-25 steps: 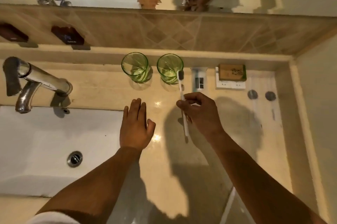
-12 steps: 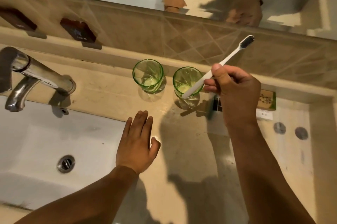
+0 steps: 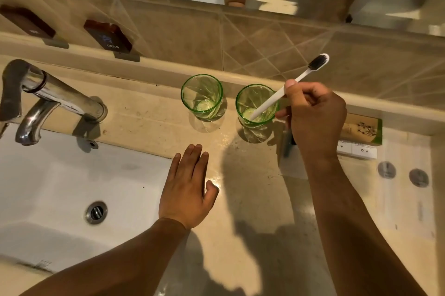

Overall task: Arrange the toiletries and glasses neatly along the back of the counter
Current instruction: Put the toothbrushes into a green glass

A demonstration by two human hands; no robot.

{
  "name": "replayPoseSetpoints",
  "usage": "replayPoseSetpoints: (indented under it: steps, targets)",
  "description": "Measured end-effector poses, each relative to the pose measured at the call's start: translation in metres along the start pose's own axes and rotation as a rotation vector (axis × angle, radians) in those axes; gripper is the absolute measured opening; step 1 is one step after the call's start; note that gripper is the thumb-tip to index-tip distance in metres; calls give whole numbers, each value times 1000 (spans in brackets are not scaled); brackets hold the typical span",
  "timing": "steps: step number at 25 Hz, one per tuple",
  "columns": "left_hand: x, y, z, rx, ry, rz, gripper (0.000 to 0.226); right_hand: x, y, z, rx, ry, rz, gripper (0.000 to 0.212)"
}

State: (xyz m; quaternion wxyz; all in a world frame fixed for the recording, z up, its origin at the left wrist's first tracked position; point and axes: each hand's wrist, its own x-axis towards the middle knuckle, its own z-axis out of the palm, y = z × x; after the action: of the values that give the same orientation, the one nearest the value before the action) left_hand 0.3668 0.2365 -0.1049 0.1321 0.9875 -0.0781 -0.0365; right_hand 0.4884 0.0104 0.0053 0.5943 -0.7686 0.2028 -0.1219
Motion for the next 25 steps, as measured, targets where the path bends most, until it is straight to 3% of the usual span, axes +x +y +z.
replayPoseSetpoints:
  steps: [6, 16, 25]
  targets:
    - [-1, 1, -1, 1, -2, -1, 63, 5, 16, 9, -187, 5, -44, 20]
    - [0, 0, -1, 9, -17, -8, 63, 10, 22, 16, -269, 99, -103, 17]
    - [0, -1, 2, 5, 22, 4, 63, 10, 28, 16, -274, 70, -113, 23]
